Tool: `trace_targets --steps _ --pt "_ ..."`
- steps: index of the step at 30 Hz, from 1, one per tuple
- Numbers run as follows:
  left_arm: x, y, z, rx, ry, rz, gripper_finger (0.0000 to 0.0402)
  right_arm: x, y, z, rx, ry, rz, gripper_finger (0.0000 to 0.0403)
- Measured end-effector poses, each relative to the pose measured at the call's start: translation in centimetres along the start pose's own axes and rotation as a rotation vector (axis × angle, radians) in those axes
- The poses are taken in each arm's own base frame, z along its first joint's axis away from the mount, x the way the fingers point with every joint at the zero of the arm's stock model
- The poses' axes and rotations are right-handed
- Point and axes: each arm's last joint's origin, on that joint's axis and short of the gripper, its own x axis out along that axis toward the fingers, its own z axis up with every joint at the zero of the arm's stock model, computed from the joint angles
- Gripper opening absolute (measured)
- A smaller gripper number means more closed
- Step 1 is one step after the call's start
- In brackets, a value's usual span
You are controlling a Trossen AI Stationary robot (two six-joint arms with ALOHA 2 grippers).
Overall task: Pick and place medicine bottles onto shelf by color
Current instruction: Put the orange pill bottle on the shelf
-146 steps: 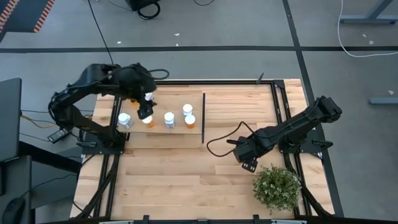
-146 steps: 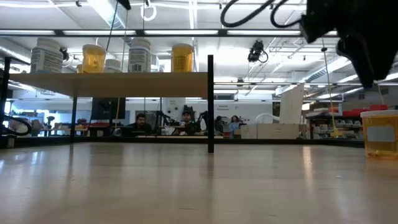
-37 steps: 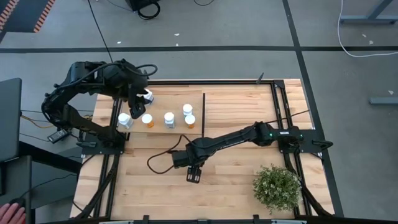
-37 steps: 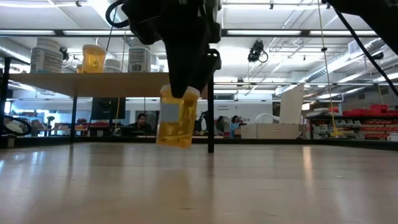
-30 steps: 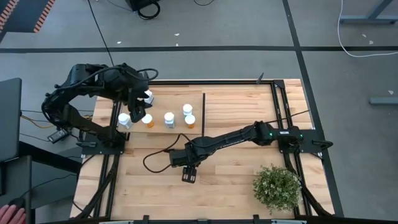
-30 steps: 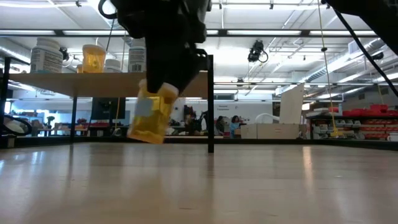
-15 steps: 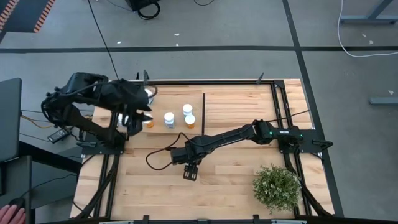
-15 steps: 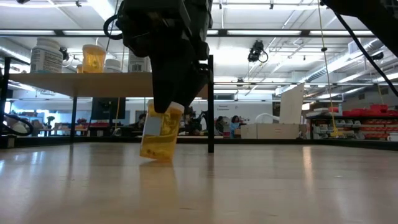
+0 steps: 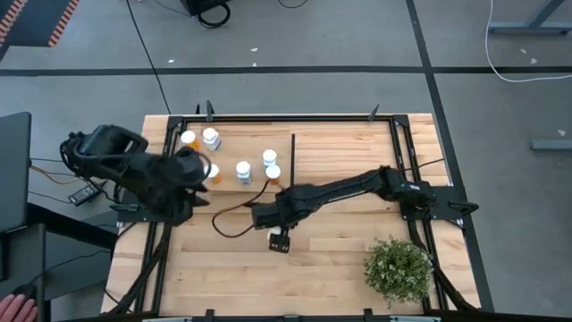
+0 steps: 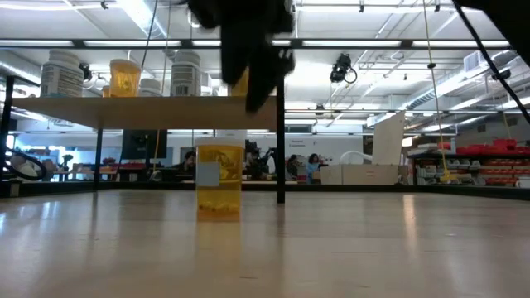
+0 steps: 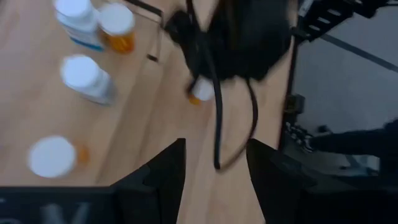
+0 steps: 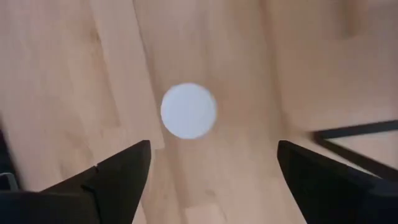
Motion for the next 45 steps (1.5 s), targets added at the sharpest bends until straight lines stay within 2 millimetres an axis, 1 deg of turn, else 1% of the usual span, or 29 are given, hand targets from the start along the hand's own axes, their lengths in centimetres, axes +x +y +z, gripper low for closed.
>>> trace_targets --steps 3,5,9,11,13,16,19,21,23,26,29,33,38,45 --pt "0.0 -1.1 -0.8 -0.014 0.003 -0.012 0.0172 -4.2 -0.4 -0.8 -0.005 -0.065 -0.037 0.0358" --pt "0.2 -1.7 -1.2 0.008 -0.005 0.008 0.0172 -7.2 -0.7 -1.5 -0.005 -0.119 -0.055 0.0357" --pt "1.2 -2.7 -2.2 0.034 -0.012 0.066 0.0172 -12.0 -1.1 -3.5 -0.014 -0.183 -0.067 0.0356" --pt "2.3 -3.0 -2.9 0.018 0.000 0.103 0.0173 -14.1 -1.2 -4.7 -0.014 -0.201 -0.073 0.0356" --pt "4.0 -3.6 -3.4 0.008 0.003 0.112 0.0176 -16.2 -1.4 -5.9 -0.002 -0.235 -0.095 0.0356" --pt "7.5 -4.7 -3.7 0.017 -0.027 0.087 0.0187 -19.1 -1.8 -7.7 -0.006 -0.309 -0.138 0.0356" --pt "11.0 -5.9 -3.4 0.018 -0.091 0.036 0.0205 -21.9 -2.3 -9.4 -0.027 -0.398 -0.166 0.0356" --pt "13.1 -6.6 -2.9 -0.007 -0.129 0.010 0.0220 -23.5 -2.7 -10.3 -0.041 -0.441 -0.168 0.0355" --pt "15.1 -7.0 -2.5 -0.019 -0.134 0.022 0.0236 -24.8 -3.2 -11.3 -0.021 -0.478 -0.167 0.0355" --pt "17.9 -7.3 -1.8 -0.061 -0.113 0.044 0.0260 -26.3 -4.0 -12.7 0.024 -0.499 -0.159 0.0355" --pt "20.3 -7.4 -1.5 -0.108 -0.051 0.029 0.0286 -27.3 -4.5 -13.8 0.022 -0.497 -0.158 0.0355" --pt "23.2 -7.3 -1.7 -0.069 0.036 0.061 0.0318 -28.2 -5.0 -14.5 0.031 -0.536 -0.173 0.0355" --pt "26.5 -7.0 -1.8 -0.032 0.084 0.120 0.0350 -28.4 -5.2 -14.6 0.124 -0.564 -0.173 0.0355" --pt "30.2 -6.4 -2.6 0.009 0.161 0.215 0.0380 -28.5 -3.9 -15.4 0.134 -0.564 -0.124 0.0355"
